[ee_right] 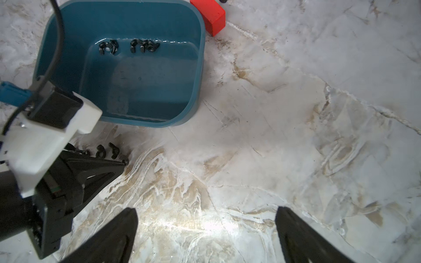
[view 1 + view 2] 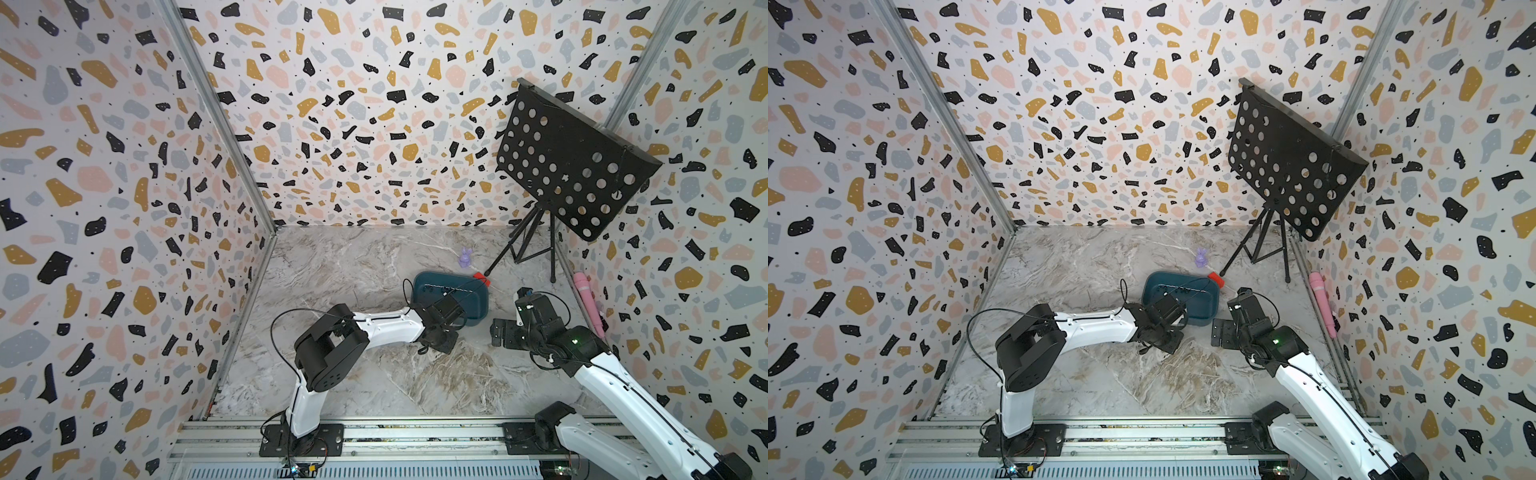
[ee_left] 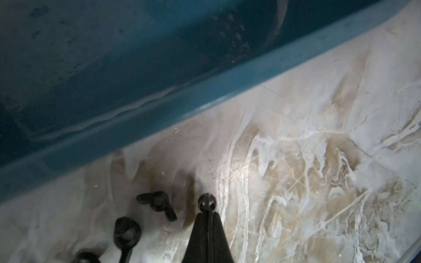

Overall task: Take out the wing nut from the storage box
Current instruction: Place the wing nut at the center of the board.

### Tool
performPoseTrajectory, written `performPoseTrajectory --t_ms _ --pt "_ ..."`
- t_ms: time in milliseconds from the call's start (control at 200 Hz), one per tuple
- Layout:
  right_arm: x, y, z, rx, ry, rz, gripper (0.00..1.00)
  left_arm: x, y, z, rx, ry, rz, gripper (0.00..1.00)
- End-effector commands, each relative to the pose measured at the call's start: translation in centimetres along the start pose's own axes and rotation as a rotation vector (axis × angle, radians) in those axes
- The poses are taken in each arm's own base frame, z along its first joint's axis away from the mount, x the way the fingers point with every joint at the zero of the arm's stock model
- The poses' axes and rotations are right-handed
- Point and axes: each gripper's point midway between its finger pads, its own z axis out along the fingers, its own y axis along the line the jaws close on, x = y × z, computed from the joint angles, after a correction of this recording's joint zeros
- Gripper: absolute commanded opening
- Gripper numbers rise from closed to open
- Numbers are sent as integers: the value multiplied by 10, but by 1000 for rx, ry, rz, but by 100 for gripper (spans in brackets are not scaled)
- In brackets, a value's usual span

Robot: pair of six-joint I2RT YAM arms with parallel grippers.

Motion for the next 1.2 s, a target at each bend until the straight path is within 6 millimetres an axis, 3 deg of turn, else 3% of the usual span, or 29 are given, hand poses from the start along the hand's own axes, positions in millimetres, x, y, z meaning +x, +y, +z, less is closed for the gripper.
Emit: performPoseTrajectory --t_ms 0,556,811,1046,1191 --pt "6 -2 -2 -2 17 -6 100 -21 -6 -7 -1 -65 -14 0" --pt "5 -3 -1 8 18 -23 100 -18 5 4 -63 -32 -26 1" --pt "5 -4 -1 12 16 -20 100 -14 2 8 -46 -12 -22 17" --pt "4 -5 -1 17 13 -17 100 -20 -1 -3 -32 -35 -18 22" --pt "1 -4 -3 16 4 -19 100 -36 -9 -29 -16 -91 -17 23"
